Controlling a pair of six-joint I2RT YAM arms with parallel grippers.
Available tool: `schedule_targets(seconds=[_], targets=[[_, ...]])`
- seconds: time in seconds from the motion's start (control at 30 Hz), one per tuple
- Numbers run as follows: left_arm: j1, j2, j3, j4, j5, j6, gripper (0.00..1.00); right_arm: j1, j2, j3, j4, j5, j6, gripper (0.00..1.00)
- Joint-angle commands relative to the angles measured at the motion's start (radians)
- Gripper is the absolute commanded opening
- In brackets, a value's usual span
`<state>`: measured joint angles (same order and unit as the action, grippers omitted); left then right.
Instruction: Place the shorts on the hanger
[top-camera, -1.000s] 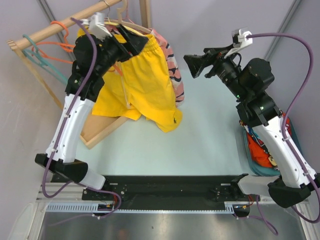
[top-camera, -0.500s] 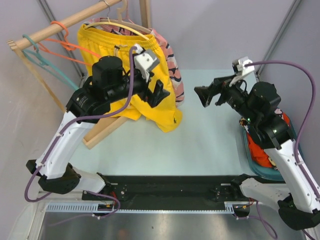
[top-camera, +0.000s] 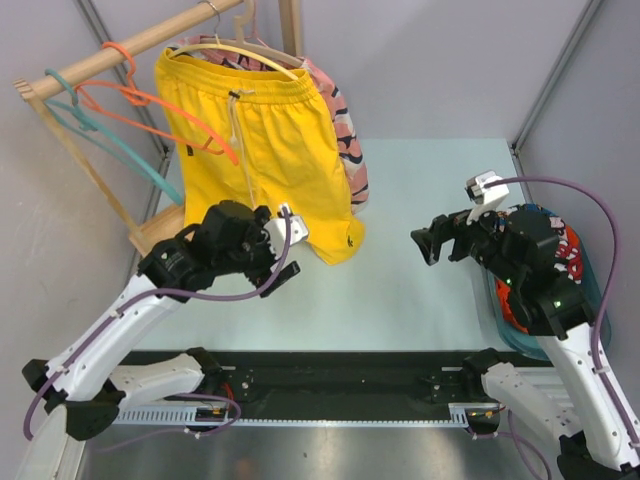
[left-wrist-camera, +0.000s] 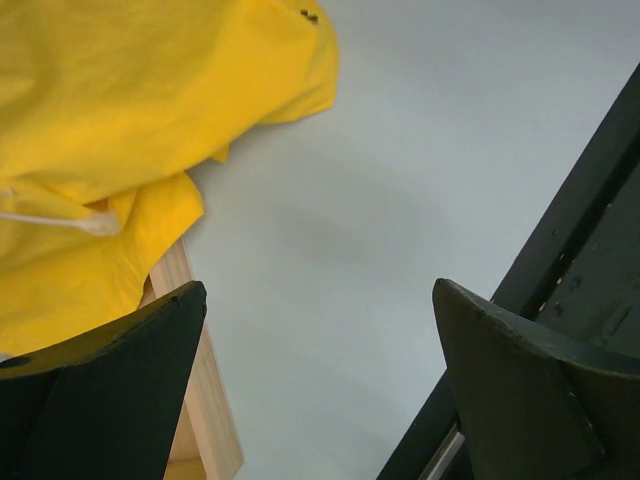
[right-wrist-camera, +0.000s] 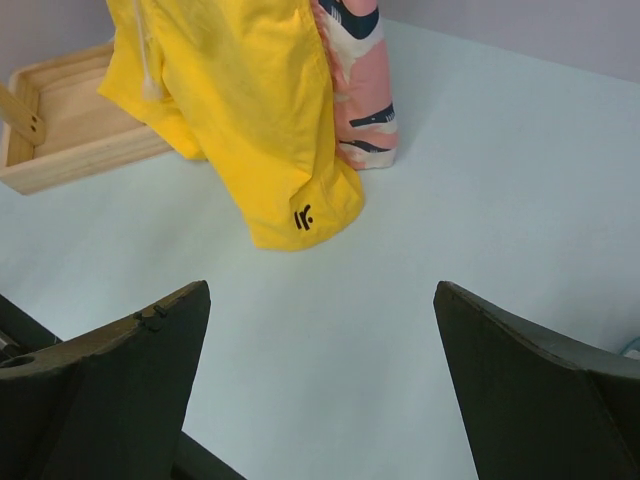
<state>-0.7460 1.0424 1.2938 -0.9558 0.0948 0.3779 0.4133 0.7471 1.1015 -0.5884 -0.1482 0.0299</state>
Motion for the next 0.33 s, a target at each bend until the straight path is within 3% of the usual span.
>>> schedule_targets(seconds=[0.0,0.3], targets=[[0.002,-0.065,-0.106,0.012,-0.059,0.055,1.00,-0.018,-0.041,-0.002,0.001,-0.010,-0.018,1.00],[0.051,-0.077,-0.148,0.038,-0.072,0.026,1.00,-0.024,-0.045,-0.002,-0.002,-0.024,-0.024,1.00]])
